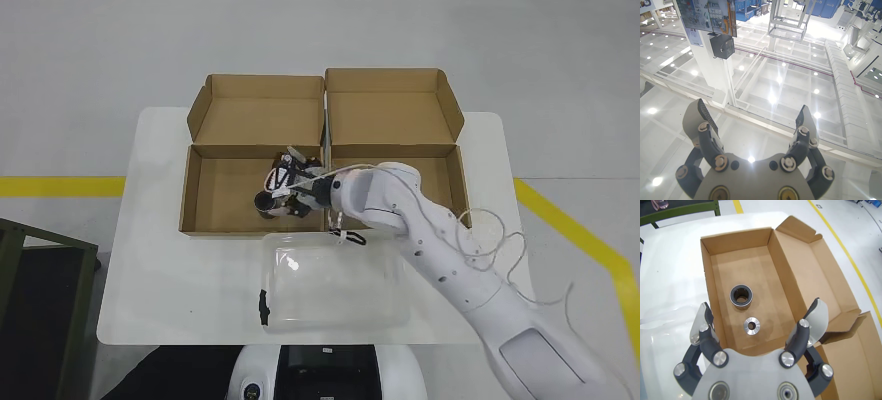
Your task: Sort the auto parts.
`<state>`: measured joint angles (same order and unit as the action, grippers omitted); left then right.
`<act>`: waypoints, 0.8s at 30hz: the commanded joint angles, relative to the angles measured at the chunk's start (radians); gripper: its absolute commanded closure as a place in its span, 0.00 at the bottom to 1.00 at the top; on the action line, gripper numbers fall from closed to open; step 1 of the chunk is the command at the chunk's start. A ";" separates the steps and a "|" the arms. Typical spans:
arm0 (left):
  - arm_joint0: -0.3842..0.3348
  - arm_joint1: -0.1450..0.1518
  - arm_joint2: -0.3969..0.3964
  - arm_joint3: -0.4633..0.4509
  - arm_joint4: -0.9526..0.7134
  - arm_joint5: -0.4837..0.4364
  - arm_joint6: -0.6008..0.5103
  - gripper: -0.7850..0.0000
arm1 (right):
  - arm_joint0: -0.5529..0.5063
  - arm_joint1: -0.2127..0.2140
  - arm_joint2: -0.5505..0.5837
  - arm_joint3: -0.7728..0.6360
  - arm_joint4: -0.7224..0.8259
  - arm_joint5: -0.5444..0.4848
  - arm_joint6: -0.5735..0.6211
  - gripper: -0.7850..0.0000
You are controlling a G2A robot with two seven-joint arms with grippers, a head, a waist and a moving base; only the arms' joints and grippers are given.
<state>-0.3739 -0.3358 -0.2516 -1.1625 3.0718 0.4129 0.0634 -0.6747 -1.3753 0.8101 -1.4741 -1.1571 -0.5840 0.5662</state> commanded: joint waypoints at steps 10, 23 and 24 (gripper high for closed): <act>0.000 0.000 0.000 0.000 0.000 0.000 0.000 0.00 | -0.284 0.075 0.267 -0.319 -0.070 0.009 -0.125 0.00; 0.000 0.000 0.000 0.000 0.000 0.000 0.000 0.00 | -0.684 0.147 0.700 -0.506 -0.099 -0.046 -0.348 0.00; 0.000 0.000 0.000 0.000 0.000 0.000 0.000 0.00 | -0.706 0.150 0.727 -0.511 -0.101 -0.047 -0.366 0.00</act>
<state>-0.3739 -0.3358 -0.2516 -1.1625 3.0718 0.4129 0.0634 -1.3554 -1.2280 1.5035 -1.9806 -1.2572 -0.6294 0.2203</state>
